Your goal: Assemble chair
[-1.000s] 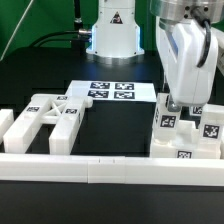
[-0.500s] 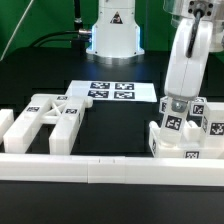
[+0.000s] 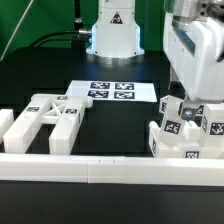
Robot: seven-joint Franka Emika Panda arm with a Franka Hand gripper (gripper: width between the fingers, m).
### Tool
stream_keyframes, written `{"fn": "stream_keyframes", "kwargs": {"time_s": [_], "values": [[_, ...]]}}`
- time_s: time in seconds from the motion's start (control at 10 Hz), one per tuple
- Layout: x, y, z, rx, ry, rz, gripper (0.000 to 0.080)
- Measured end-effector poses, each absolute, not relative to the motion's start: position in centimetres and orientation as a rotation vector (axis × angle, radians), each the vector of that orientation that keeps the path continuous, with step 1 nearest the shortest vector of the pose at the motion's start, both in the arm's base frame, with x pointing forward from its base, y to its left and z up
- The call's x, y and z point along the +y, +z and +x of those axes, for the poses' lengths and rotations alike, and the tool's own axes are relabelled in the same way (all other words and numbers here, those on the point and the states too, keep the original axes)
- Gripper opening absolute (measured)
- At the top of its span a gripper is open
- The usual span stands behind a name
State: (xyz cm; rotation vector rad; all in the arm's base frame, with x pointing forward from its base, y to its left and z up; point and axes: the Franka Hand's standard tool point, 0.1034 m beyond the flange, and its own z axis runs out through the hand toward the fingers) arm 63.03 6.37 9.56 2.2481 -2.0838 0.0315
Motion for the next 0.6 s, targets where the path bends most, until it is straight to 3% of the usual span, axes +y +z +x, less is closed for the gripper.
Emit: {"fn": "stream_keyframes", "kwargs": {"time_s": [0.6], "values": [[6.36, 9.53, 62.99, -1.362, 0.004, 2.728, 0.0649]]}}
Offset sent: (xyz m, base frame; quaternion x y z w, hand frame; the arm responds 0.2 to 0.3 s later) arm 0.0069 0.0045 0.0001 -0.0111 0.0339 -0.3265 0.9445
